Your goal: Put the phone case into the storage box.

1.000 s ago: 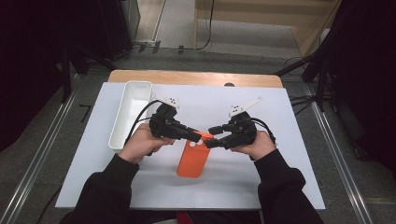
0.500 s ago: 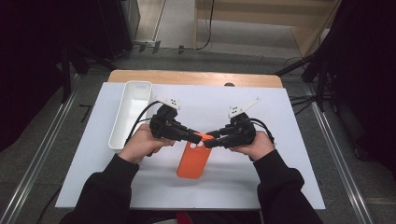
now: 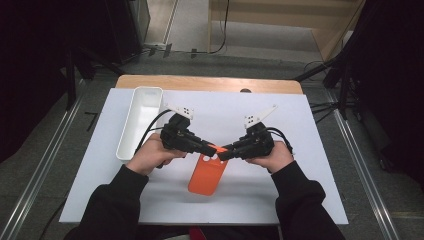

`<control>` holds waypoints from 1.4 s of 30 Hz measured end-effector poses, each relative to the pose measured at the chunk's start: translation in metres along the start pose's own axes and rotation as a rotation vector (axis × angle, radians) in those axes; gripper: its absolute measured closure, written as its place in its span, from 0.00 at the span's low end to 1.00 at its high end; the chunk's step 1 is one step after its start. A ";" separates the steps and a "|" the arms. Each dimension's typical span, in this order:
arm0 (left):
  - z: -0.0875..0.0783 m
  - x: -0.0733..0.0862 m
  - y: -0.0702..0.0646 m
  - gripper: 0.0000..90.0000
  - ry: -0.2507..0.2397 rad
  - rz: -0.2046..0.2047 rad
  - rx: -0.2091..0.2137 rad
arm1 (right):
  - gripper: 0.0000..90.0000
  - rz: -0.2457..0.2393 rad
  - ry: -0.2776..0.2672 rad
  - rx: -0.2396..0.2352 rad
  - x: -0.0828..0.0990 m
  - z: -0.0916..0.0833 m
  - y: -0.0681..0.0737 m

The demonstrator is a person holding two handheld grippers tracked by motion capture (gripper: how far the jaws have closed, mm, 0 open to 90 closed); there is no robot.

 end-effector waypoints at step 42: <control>-0.014 -0.007 0.009 0.31 -0.105 0.020 -0.170 | 0.83 0.147 0.090 0.089 -0.004 -0.003 0.000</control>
Point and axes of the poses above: each handheld gripper's, and its own axes: z roughly forward along the jaws, x roughly out of its underside, y roughly to its left, the point moved 6 cm from there along z, roughly forward along the jaws, and after that the axes turned 6 degrees about x, right-handed, at the moved point
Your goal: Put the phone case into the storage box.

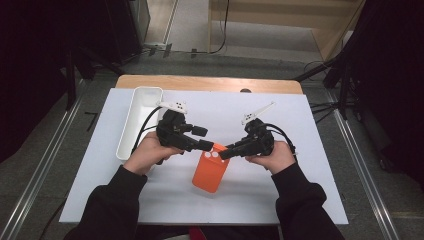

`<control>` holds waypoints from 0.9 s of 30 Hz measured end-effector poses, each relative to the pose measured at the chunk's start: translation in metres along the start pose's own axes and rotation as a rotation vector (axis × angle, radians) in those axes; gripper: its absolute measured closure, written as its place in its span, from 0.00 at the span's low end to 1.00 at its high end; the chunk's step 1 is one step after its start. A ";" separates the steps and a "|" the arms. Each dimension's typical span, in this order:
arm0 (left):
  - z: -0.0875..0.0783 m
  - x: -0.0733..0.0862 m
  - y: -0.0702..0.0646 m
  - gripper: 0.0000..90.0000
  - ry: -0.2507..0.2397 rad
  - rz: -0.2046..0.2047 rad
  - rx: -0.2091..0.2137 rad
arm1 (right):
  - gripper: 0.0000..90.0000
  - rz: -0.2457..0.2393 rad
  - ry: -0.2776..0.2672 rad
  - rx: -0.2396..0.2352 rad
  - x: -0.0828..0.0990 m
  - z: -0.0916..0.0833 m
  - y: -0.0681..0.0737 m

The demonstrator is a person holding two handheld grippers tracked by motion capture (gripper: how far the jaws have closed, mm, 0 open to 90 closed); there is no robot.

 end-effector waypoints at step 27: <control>-0.013 -0.006 0.001 0.31 -0.059 0.029 -0.158 | 0.83 0.075 0.026 0.150 -0.002 -0.007 0.012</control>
Point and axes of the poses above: each handheld gripper's, and its own axes: z roughly forward along the jaws, x roughly out of its underside, y roughly to its left, the point moved 6 cm from there along z, roughly forward along the jaws, and after that the axes turned 6 degrees about x, right-handed, at the moved point
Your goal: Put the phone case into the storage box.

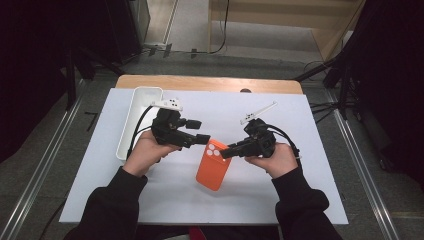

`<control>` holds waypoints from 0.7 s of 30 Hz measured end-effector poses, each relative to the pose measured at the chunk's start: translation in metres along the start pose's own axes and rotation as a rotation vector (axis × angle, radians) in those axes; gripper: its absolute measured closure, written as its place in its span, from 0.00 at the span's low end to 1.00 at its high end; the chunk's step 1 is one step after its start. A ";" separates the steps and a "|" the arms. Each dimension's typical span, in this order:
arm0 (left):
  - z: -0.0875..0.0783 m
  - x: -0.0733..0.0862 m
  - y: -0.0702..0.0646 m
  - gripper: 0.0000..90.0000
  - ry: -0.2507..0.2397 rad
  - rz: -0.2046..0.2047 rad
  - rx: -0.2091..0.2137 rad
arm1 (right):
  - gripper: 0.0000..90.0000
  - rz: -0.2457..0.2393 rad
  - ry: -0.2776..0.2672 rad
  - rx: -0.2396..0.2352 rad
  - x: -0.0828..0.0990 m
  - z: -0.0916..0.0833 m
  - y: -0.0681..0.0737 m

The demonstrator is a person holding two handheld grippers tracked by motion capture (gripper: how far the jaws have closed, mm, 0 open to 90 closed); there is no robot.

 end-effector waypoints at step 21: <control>0.001 0.004 -0.002 0.31 -0.035 0.005 -0.087 | 0.83 0.111 -0.042 0.144 0.004 -0.012 -0.009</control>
Point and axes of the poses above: each handheld gripper's, and its own axes: z roughly forward along the jaws, x roughly out of its underside, y roughly to its left, the point moved 6 cm from there along z, roughly forward along the jaws, and after that the axes turned 6 degrees about x, right-handed, at the moved point
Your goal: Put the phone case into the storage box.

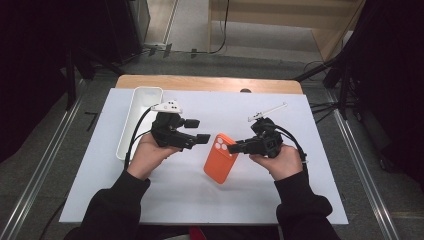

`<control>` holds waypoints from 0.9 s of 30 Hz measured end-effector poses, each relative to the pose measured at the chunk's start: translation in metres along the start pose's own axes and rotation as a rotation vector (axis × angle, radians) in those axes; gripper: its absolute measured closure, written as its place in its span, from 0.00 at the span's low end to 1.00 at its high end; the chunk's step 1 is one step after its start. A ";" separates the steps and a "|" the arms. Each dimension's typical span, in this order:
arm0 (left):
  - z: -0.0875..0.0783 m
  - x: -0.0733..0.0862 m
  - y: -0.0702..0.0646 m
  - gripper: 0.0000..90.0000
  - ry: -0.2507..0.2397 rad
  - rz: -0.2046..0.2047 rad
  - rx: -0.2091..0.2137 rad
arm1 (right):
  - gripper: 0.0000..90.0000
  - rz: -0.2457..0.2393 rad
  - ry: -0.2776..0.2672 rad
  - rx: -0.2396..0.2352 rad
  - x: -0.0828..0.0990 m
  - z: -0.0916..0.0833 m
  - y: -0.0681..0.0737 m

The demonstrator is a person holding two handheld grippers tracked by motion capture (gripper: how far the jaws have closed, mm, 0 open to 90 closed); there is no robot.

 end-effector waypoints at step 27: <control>0.009 0.011 -0.001 0.24 -0.028 0.038 -0.078 | 0.83 0.056 -0.009 0.094 -0.019 0.013 -0.007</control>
Point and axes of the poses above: each handheld gripper's, and its own axes: z roughly forward along the jaws, x roughly out of its underside, y roughly to its left, the point moved 6 cm from there along z, roughly forward along the jaws, and after that the axes turned 6 degrees about x, right-handed, at the moved point
